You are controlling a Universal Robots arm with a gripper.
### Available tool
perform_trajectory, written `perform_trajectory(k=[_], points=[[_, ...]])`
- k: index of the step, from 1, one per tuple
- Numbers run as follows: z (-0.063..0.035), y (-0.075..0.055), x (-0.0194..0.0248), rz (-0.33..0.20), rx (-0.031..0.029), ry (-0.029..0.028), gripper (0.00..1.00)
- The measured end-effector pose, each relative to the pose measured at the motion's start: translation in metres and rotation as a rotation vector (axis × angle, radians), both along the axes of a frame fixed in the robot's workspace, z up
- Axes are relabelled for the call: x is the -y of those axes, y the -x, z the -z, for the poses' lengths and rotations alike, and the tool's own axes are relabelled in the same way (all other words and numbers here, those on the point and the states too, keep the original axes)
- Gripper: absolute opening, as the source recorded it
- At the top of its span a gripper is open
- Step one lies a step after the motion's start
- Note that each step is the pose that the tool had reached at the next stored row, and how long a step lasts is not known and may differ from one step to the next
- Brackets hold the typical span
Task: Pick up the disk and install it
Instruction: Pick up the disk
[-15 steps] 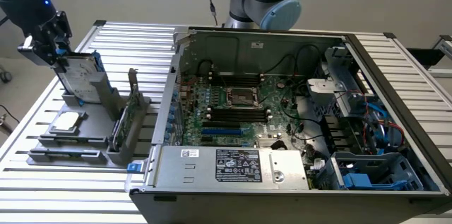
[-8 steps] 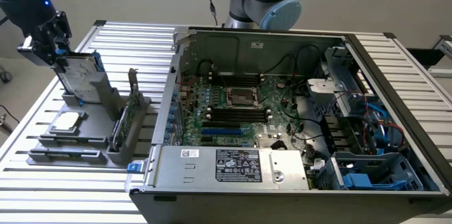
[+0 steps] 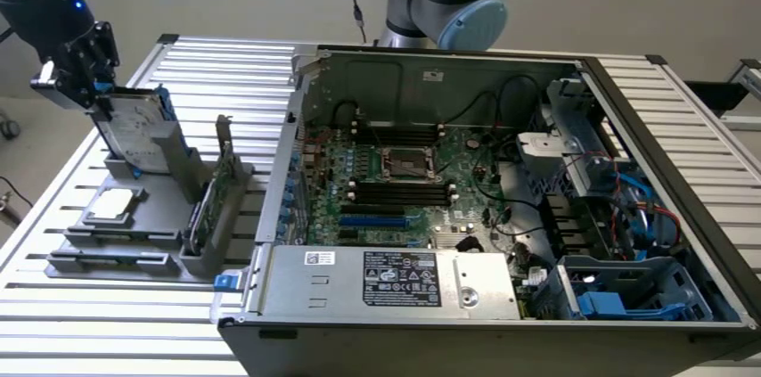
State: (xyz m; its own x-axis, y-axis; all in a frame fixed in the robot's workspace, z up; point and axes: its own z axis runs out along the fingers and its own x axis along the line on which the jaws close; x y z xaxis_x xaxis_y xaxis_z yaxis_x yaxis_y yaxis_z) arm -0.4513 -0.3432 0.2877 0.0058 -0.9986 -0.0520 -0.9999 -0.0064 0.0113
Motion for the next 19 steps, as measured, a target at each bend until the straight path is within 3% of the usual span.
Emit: perform_trajectory(k=[7, 9, 14, 19], points=[[0.0000, 0.0000, 0.0000, 0.000, -0.0001, 0.0010, 0.42], [0.0000, 0.0000, 0.0000, 0.000, -0.0001, 0.0007, 0.34], [-0.0001, 0.0000, 0.0001, 0.000, -0.0001, 0.0008, 0.34], [0.0002, 0.0001, 0.0030, 0.002, 0.0003, 0.0007, 0.34]])
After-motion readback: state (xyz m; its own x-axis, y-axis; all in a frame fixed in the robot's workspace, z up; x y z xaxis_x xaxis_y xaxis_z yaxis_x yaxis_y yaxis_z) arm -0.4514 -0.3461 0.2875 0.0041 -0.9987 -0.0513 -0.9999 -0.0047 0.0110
